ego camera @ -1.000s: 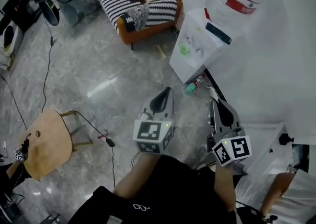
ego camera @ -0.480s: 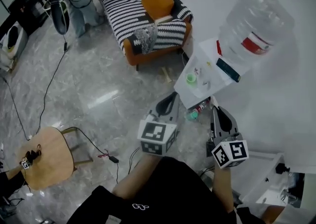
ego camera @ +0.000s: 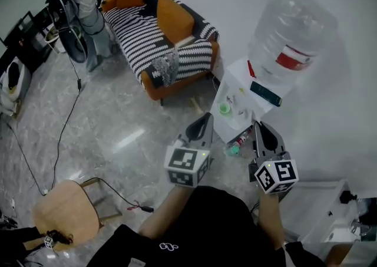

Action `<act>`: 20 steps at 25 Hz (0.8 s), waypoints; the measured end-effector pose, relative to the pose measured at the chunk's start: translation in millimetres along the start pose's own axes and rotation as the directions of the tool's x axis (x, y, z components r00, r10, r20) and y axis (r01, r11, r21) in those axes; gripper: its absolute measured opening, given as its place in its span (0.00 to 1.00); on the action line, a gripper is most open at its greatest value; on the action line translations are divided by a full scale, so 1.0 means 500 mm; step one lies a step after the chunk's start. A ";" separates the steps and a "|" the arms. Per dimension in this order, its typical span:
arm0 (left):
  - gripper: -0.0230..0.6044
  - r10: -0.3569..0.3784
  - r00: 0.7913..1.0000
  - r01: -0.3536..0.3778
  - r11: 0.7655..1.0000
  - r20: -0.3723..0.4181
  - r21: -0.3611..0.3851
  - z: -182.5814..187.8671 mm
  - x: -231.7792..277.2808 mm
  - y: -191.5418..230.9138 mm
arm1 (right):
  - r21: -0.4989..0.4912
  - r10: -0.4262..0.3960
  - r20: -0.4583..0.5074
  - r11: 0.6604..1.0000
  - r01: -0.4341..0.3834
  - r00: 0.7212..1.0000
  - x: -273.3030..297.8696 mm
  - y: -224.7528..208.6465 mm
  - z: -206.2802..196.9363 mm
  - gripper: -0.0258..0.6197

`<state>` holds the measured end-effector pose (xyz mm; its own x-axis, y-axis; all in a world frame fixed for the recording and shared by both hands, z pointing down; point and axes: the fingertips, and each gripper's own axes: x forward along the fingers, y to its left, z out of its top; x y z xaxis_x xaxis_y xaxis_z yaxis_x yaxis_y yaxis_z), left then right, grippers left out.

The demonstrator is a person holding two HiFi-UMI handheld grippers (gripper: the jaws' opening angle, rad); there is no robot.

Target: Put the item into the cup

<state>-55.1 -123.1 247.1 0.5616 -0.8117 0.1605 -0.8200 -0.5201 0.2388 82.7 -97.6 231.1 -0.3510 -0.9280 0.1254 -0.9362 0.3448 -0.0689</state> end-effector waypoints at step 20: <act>0.06 0.045 0.978 -0.034 0.998 -0.203 0.057 -0.170 0.214 0.033 | 0.094 -0.012 -0.142 0.995 0.026 0.990 0.131 -0.167 -0.224 0.06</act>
<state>0.9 -196.1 349.5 0.5348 -0.7633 0.3624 -0.8436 -0.5067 0.1778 135.7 -171.4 356.1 -0.3390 -0.9025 0.2657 -0.9387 0.3059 -0.1588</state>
